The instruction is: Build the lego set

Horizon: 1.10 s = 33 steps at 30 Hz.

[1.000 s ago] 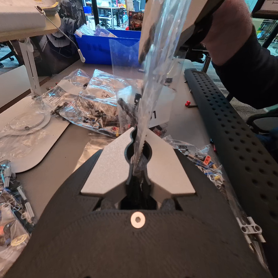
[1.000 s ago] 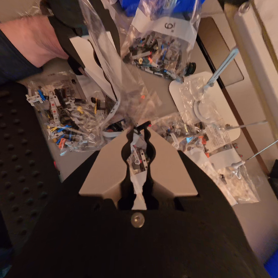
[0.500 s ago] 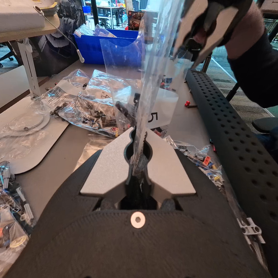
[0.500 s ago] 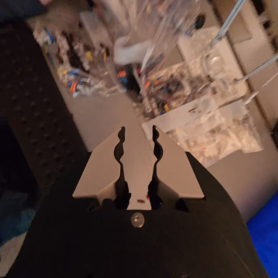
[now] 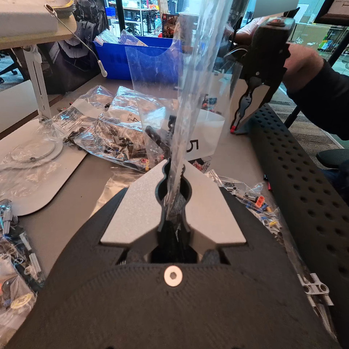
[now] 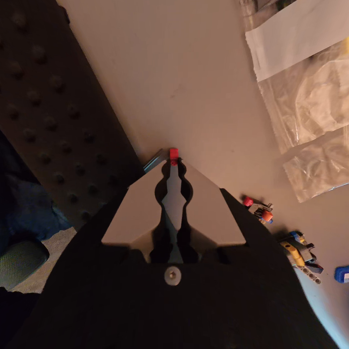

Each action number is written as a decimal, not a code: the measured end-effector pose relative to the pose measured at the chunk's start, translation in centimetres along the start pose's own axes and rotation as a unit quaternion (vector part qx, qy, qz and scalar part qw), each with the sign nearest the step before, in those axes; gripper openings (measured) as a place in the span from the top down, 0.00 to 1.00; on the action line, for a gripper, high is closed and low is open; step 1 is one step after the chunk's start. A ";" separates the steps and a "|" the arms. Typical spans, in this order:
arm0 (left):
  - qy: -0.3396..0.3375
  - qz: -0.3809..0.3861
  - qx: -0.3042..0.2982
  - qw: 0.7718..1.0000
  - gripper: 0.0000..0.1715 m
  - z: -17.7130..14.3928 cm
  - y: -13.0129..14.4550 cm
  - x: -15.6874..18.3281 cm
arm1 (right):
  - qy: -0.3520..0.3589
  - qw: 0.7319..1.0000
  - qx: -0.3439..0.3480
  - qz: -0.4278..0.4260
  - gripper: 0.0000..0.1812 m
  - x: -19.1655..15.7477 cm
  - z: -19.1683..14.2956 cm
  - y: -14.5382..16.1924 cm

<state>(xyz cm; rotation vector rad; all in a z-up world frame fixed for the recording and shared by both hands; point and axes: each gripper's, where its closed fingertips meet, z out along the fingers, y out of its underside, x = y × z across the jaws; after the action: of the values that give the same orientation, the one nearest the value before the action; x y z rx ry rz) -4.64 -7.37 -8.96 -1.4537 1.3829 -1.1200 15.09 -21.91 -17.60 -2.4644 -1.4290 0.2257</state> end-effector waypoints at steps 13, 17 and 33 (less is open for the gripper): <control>0.002 0.001 0.000 1.000 0.97 0.1 0.0 0.1 | 0.072 0.956 0.283 -0.018 0.97 4.8 -9.8 -17.3; 0.003 0.002 0.001 1.000 0.97 0.0 0.0 0.1 | 0.064 0.947 0.312 -0.043 0.97 4.7 -11.0 -22.3; 0.007 0.007 0.026 1.000 1.00 -0.3 -1.0 0.3 | 0.042 0.975 0.208 -0.071 0.97 4.2 -8.0 -23.0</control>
<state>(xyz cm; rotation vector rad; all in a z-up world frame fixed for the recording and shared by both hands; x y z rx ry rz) -4.63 -7.62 -7.89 -1.3995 1.3622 -1.1496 0.45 -8.80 -2.66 -2.0040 -1.3554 0.3473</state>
